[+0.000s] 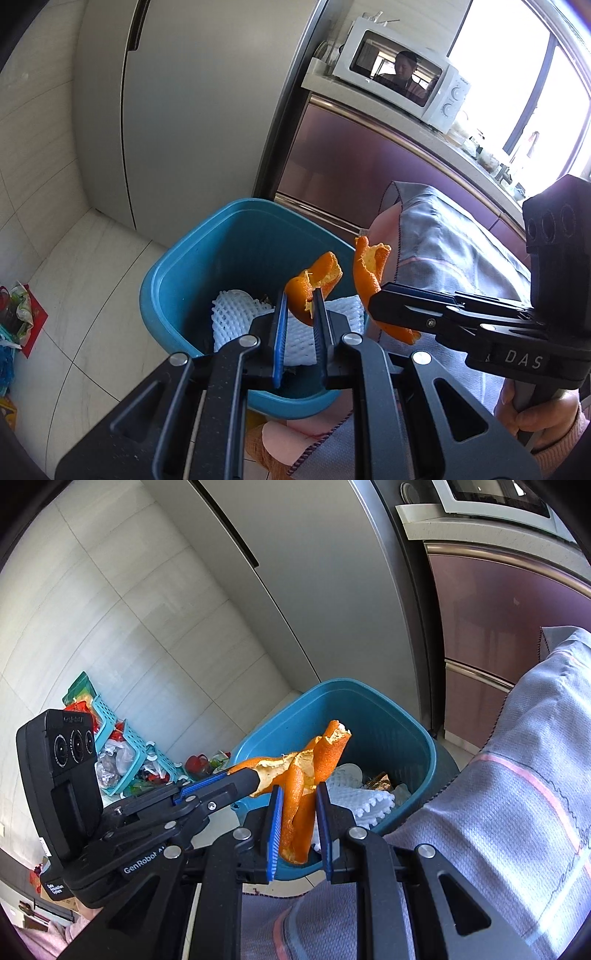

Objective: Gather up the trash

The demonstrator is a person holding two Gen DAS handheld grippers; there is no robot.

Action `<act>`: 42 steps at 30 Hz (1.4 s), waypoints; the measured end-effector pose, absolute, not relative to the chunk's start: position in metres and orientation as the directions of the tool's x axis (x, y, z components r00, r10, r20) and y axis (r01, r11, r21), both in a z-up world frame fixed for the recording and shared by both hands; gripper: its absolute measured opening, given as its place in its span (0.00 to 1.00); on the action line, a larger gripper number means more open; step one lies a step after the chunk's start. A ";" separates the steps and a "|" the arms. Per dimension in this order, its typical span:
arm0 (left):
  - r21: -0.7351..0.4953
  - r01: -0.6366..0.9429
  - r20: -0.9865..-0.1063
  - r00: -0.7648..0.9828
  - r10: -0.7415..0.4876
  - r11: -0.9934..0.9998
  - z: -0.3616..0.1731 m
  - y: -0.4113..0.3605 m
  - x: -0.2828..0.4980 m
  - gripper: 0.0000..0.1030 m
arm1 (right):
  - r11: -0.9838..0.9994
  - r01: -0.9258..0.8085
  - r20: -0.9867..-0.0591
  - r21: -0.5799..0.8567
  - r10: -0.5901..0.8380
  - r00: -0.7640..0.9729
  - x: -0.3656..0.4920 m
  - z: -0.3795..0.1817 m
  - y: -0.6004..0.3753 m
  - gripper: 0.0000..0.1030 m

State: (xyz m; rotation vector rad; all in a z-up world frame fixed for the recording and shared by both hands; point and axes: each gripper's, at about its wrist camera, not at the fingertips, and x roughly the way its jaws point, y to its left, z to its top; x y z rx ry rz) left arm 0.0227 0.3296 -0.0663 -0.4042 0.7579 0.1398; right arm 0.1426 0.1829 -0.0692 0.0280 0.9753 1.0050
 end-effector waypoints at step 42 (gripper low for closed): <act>-0.145 -0.127 -0.454 0.890 0.048 0.981 -0.010 0.198 -0.035 0.95 | 0.857 -0.496 -0.419 0.141 0.505 0.754 0.027 -0.020 -0.021 0.93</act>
